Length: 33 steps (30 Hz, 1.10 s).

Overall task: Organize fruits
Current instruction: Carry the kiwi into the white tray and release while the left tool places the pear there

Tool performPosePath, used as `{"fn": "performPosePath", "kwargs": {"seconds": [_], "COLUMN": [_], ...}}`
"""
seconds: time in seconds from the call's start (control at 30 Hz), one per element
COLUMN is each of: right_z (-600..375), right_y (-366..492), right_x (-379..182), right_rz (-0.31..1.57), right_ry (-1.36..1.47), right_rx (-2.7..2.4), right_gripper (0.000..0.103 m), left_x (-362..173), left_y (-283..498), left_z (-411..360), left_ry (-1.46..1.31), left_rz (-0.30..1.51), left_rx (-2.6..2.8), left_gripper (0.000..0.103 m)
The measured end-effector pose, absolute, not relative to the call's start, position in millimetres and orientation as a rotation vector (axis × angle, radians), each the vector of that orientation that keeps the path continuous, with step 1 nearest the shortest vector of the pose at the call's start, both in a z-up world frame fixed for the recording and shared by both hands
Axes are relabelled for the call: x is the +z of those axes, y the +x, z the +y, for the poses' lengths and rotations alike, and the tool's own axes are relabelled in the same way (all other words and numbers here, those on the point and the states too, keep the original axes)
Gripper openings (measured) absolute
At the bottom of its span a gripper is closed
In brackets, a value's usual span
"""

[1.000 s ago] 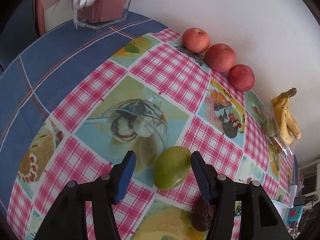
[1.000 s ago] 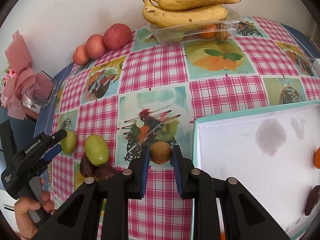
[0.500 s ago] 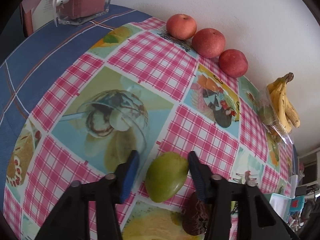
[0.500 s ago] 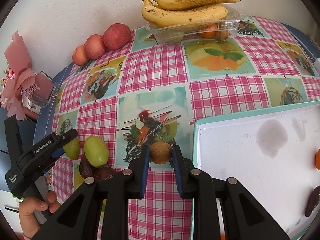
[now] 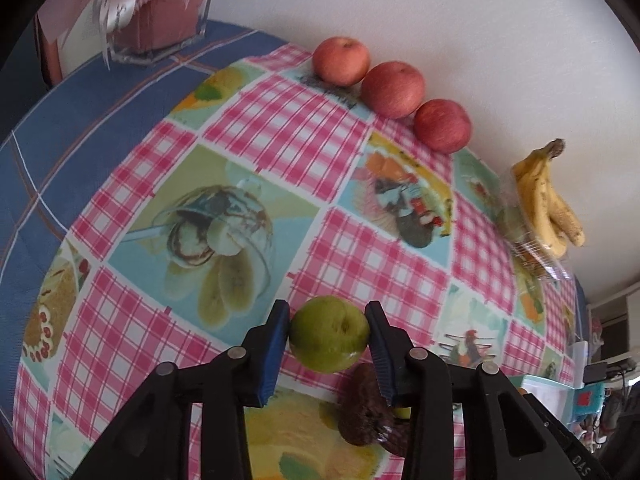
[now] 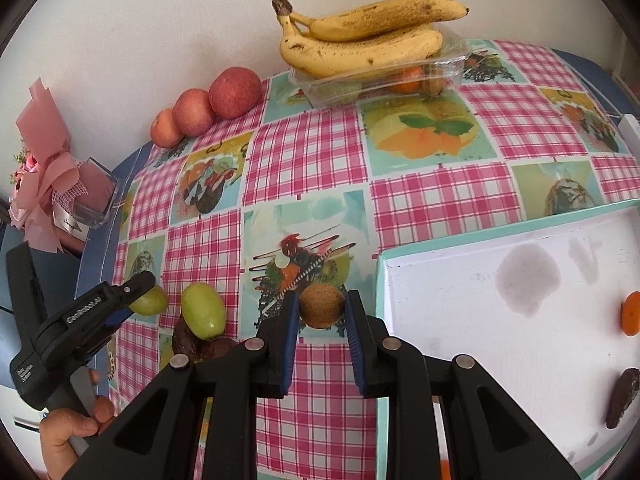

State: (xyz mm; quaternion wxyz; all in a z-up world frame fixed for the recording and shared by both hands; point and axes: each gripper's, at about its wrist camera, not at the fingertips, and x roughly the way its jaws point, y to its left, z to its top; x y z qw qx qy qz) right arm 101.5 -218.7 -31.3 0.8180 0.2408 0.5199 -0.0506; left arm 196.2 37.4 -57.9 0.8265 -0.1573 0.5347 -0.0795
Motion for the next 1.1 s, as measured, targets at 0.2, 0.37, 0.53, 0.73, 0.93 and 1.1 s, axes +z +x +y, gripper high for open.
{"fn": "performPosePath", "kwargs": {"seconds": [0.2, 0.37, 0.53, 0.73, 0.93, 1.1], "right_z": [-227, -238, -252, -272, -297, -320], "right_y": [88, 74, 60, 42, 31, 23], "right_x": [-21, -14, -7, 0, 0, -2], "right_rz": [1.088, 1.071, 1.051, 1.037, 1.03, 1.023], "right_ry": [0.525, 0.535, 0.55, 0.549, 0.57, 0.61], "right_rx": [-0.13, -0.161, -0.191, -0.245, -0.308, -0.351], "right_gripper": [0.024, 0.024, 0.024, 0.024, 0.024, 0.024], "left_x": [-27, -9, 5, 17, 27, 30], "left_y": [185, 171, 153, 142, 133, 129], "left_z": [33, 29, 22, 8, -9, -32], "left_ry": [-0.317, -0.295, -0.293, -0.276, -0.24, -0.186], "left_rz": [1.075, 1.036, 1.019, 1.004, 0.99, 0.987], "left_rx": [-0.199, -0.216, -0.253, -0.283, -0.321, -0.355], "left_gripper": [0.041, 0.041, 0.041, 0.041, 0.041, 0.041]}}
